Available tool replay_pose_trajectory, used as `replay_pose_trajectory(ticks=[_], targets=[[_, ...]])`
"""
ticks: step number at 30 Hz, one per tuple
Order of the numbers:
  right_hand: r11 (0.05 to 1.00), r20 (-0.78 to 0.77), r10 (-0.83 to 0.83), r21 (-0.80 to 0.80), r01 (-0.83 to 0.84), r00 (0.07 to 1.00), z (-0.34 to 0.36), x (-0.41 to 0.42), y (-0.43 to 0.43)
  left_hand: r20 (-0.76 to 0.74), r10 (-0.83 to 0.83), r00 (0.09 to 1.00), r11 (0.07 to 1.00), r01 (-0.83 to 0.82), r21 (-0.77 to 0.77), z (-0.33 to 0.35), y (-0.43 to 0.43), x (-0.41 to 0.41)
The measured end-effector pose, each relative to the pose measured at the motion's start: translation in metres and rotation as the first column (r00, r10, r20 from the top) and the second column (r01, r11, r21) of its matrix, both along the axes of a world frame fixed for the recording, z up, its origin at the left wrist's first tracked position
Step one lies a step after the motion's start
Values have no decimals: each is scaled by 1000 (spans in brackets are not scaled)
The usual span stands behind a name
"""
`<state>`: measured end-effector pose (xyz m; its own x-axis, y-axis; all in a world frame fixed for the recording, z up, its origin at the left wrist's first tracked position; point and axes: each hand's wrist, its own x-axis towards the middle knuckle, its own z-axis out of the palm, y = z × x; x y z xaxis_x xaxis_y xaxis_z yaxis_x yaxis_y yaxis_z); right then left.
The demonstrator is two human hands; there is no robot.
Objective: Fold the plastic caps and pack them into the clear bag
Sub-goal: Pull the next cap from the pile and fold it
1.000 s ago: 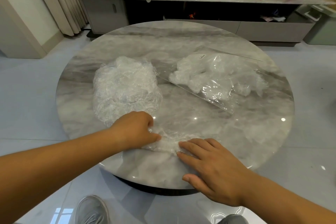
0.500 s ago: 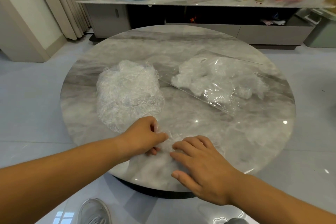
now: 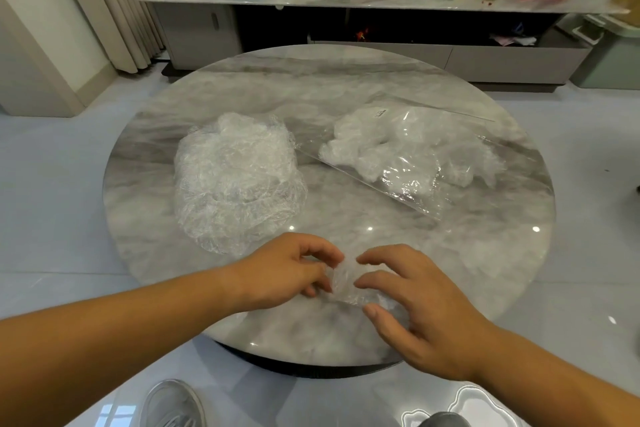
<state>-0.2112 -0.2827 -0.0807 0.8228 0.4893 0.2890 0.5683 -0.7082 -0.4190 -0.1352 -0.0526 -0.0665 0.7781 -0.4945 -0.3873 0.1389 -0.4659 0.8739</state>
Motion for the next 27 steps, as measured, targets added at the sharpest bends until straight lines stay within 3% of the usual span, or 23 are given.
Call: replay_pose_trajectory(ticks=[12, 20, 27], targets=[[969, 34, 157, -199, -147, 987, -3, -8, 2, 39, -82, 996, 992, 78, 100, 0, -8, 12], [963, -61, 118, -237, -130, 991, -2, -3, 2, -19, -118, 993, 989, 119, 87, 6, -12, 15], [961, -23, 32, -273, -37, 999, -8, -10, -9, -62, -104, 993, 992, 109, 66, 4, -11, 16]])
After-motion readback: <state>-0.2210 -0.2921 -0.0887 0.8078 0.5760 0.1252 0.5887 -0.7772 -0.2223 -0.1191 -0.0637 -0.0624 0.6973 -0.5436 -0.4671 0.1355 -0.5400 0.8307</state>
